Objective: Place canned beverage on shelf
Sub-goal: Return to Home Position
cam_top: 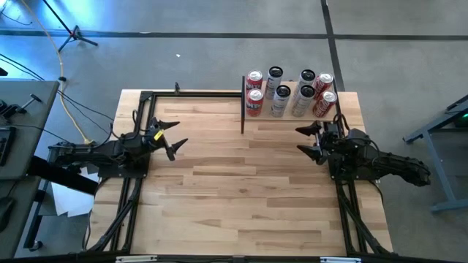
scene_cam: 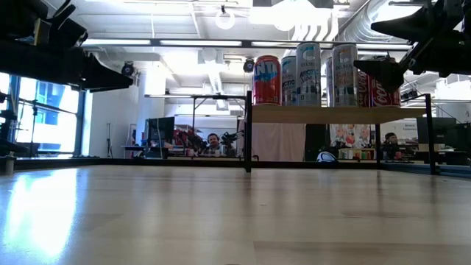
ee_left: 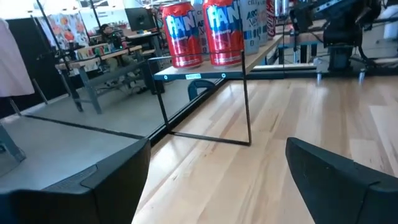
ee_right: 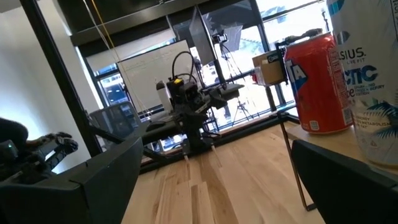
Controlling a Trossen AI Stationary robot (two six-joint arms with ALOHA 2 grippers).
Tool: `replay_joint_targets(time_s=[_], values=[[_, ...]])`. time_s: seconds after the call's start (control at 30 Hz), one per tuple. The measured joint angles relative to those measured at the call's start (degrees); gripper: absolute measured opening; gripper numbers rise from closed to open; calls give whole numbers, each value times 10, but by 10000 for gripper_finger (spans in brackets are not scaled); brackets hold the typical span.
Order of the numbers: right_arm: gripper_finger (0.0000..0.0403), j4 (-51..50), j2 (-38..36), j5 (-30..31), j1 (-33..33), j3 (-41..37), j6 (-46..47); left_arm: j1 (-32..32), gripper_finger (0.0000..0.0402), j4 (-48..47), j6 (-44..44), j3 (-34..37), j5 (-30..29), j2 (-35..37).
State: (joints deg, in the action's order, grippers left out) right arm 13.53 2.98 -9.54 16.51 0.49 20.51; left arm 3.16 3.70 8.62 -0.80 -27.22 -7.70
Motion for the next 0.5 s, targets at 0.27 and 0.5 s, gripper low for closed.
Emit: replay_joint_targets(time_s=[0.27, 0.5], values=[[399, -14, 0, 0, 0, 0, 0, 0, 351, 0, 5, 0, -1, 0], [399, -15, 0, 0, 0, 0, 0, 0, 351, 0, 5, 0, -1, 0]])
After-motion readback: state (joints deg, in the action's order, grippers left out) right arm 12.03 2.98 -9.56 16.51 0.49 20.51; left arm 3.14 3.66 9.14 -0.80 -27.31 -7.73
